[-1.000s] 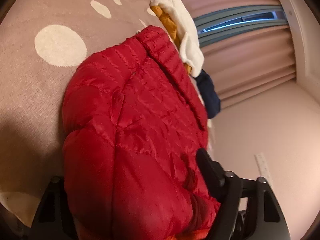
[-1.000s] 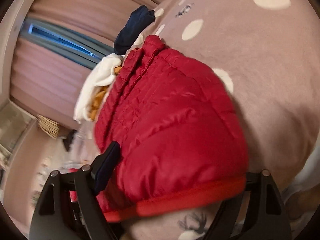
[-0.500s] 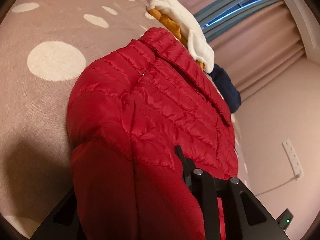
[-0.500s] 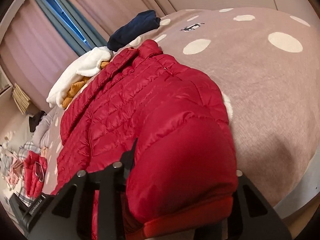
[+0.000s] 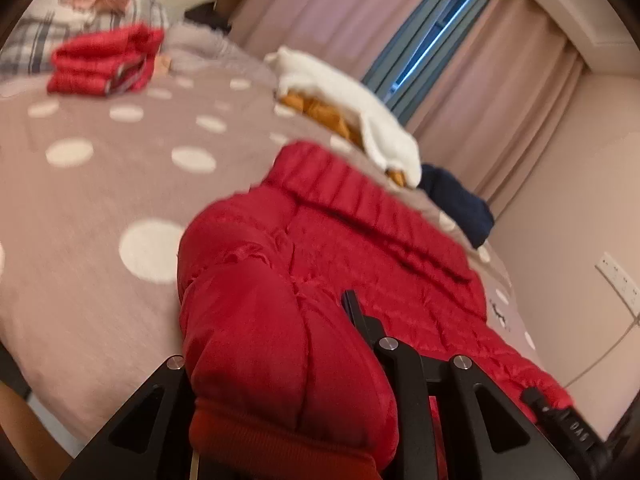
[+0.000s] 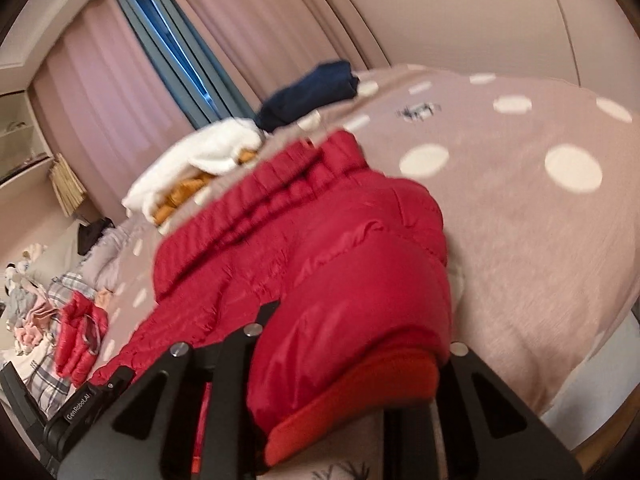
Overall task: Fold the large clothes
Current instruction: 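Hold the folded jacket bundle raised in both tools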
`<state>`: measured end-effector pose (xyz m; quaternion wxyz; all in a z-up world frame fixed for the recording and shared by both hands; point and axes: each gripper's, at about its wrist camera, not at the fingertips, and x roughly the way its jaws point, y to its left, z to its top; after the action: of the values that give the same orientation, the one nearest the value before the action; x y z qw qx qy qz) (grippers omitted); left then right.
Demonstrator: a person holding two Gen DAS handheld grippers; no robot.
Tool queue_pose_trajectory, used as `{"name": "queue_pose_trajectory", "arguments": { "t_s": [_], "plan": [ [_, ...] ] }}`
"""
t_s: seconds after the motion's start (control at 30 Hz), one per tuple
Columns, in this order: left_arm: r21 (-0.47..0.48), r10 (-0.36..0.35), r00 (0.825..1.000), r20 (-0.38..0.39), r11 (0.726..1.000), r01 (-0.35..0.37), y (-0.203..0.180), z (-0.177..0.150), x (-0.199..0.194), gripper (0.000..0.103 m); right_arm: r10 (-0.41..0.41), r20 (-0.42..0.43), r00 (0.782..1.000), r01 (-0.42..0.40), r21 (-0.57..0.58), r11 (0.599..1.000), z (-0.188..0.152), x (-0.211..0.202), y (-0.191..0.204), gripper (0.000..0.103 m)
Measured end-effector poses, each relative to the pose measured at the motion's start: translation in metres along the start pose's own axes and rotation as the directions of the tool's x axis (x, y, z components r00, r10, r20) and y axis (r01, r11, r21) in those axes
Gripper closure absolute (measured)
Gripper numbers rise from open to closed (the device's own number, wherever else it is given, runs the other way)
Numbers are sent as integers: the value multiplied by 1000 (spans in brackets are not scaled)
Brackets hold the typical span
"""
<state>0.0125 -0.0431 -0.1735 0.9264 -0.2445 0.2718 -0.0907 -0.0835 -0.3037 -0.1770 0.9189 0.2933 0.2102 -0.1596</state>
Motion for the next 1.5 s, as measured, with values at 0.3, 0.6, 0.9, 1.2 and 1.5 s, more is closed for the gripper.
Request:
{"name": "queue_pose_trajectory", "arguments": {
  "t_s": [0.3,0.6,0.9,1.2,1.5],
  "plan": [
    [4,-11,1000,26,1000,11,-8,18,-30,79,34,69,997,-32,-24,999,15,-39,12,82],
    [29,-15,997,75,1000,13,-13,23,-51,79,58,110,992,-54,-38,998,19,-64,17,82],
    [34,-37,994,104,999,34,-17,29,-74,79,93,139,986,-89,-36,995,25,-87,17,82],
    [36,-51,990,131,998,47,-20,32,-91,79,125,171,977,-117,-54,992,30,-104,21,81],
    [39,-59,988,145,998,54,-20,33,-99,79,142,186,972,-131,-71,989,32,-114,24,81]
  ]
}}
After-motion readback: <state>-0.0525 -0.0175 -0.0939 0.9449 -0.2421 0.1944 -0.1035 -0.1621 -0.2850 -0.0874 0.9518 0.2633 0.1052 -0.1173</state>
